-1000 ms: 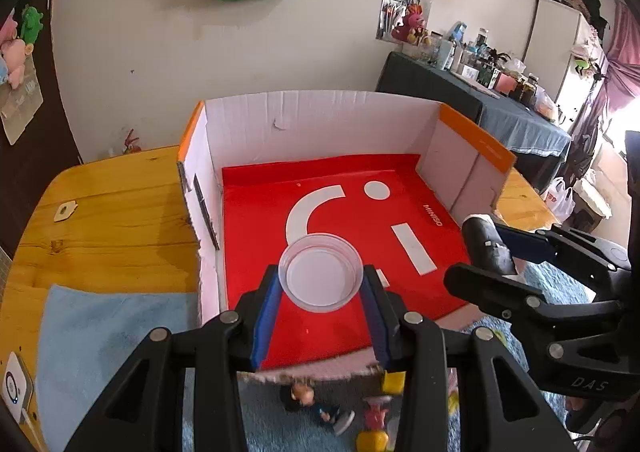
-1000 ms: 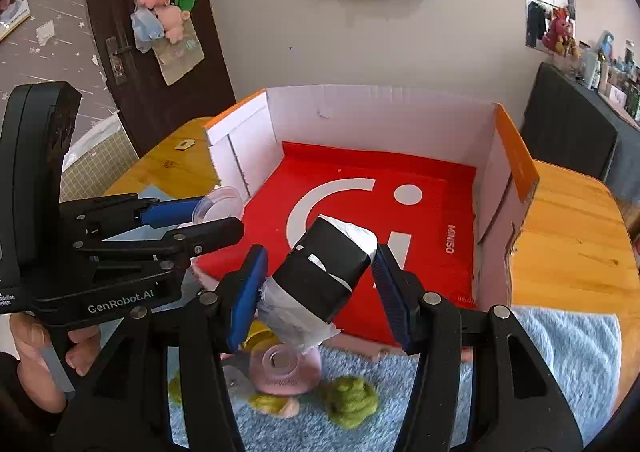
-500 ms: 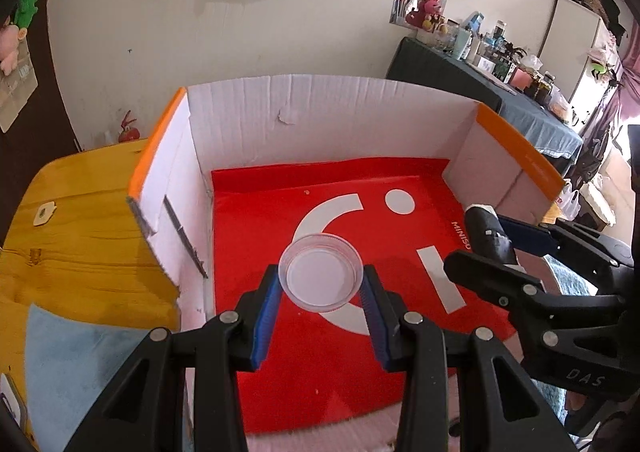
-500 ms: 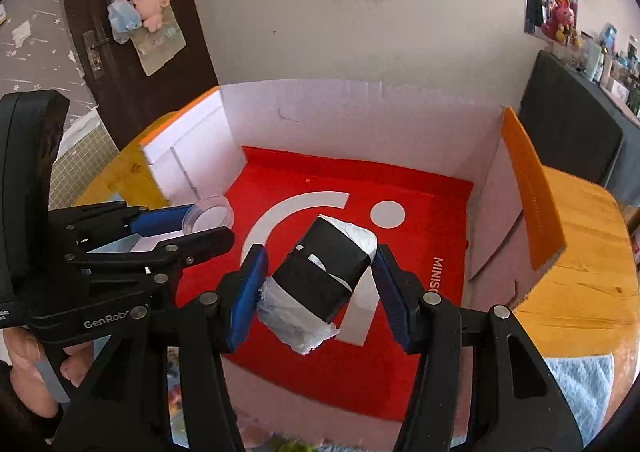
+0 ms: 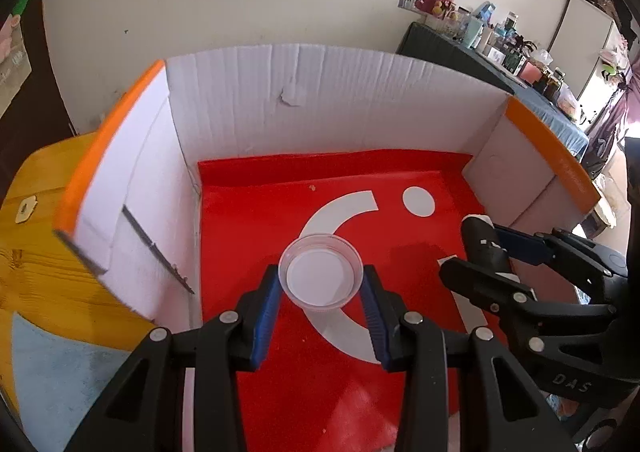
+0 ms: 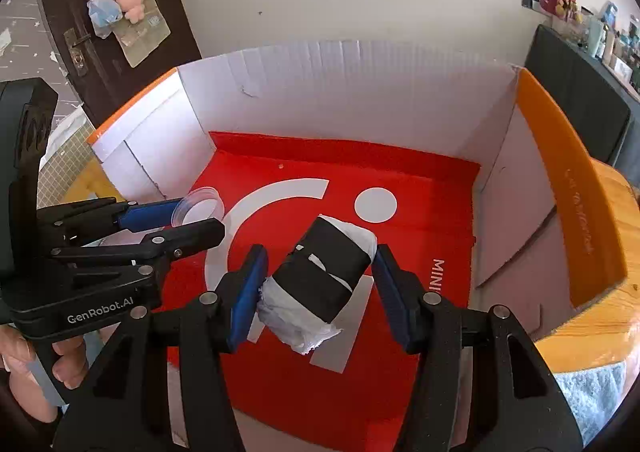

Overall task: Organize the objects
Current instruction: 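Carry the lid and the roll up and over the box wall with both tools, then lower the lid onto the red floor and open the left tool while the right tool releases the roll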

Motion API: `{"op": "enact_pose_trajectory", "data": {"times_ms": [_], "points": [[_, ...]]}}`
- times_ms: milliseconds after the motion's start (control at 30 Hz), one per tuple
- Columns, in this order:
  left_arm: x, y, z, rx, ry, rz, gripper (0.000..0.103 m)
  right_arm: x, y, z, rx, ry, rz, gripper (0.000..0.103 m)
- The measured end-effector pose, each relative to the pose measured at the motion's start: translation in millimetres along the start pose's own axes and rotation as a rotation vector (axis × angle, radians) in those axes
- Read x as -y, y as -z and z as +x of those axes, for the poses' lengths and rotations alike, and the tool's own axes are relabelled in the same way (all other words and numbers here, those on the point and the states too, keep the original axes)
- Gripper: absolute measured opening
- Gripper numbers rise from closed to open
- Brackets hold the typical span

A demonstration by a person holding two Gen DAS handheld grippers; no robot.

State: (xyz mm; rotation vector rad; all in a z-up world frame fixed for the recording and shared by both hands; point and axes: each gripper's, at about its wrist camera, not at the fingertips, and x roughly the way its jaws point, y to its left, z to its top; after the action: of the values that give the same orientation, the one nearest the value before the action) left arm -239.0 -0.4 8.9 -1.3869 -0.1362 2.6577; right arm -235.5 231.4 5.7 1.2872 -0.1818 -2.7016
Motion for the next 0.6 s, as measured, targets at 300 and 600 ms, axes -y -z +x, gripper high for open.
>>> {"op": "enact_pose_trajectory", "data": {"times_ms": [300, 600], "points": [[-3.8, -0.7, 11.2, -0.022, 0.003, -0.005, 0.042, 8.5, 8.4, 5.3, -0.053, -0.026, 0.032, 0.053], [-5.4, 0.7, 15.1, -0.044, -0.016, 0.0, 0.042, 2.4, 18.3, 10.4, -0.105, -0.04, 0.025, 0.053]]}}
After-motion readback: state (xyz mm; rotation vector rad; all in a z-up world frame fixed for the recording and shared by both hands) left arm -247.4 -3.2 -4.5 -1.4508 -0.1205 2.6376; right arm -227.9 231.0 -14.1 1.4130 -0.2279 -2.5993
